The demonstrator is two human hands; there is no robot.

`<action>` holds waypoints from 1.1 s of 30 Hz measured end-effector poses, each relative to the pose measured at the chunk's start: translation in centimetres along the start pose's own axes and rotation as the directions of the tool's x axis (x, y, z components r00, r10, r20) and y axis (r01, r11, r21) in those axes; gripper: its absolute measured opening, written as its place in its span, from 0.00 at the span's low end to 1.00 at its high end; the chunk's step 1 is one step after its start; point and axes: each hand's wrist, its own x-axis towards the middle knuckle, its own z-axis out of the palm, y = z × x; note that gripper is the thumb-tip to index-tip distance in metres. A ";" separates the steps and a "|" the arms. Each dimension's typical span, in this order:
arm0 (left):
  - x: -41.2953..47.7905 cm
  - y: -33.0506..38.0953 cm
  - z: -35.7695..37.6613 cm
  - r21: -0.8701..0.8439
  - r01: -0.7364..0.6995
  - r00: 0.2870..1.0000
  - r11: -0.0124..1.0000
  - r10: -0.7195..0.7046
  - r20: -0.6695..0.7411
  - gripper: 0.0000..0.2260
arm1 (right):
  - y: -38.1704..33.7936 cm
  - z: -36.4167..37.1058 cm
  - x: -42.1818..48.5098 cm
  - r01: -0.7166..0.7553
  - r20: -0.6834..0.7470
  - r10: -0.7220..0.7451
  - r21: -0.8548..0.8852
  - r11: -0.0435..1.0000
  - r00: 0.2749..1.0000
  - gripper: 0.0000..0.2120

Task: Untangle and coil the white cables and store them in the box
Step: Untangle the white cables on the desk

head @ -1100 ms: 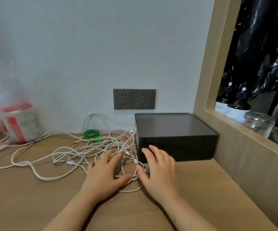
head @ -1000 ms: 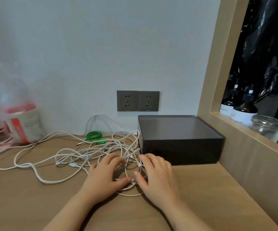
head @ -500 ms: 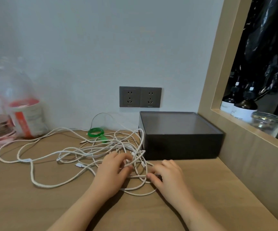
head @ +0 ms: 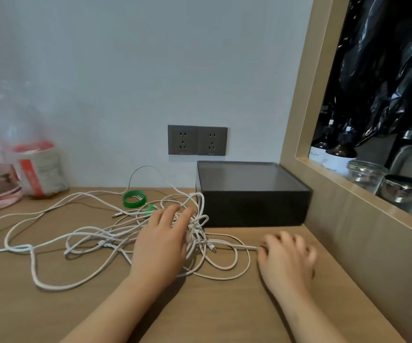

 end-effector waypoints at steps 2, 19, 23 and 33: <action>-0.1 0.8 -0.3 -0.199 -0.030 0.999 0.980 0.023 -0.034 0.24 | -0.8 0.4 -0.1 0.117 0.050 -0.116 -0.024 0.993 0.992 0.16; -0.2 -0.8 2.0 0.285 -0.078 0.993 0.955 0.050 0.103 0.17 | 1.7 0.6 0.3 -0.073 -0.229 0.306 0.679 0.730 0.924 0.05; 0.4 1.3 1.4 0.215 -0.142 0.990 0.966 0.137 0.036 0.21 | 0.5 -0.1 0.1 0.051 -0.294 0.282 0.769 0.637 0.913 0.03; 3.8 5.9 0.8 -0.804 0.258 0.958 0.536 -0.252 0.139 0.09 | -1.7 -0.9 3.4 0.355 -0.486 0.023 0.671 0.651 0.874 0.05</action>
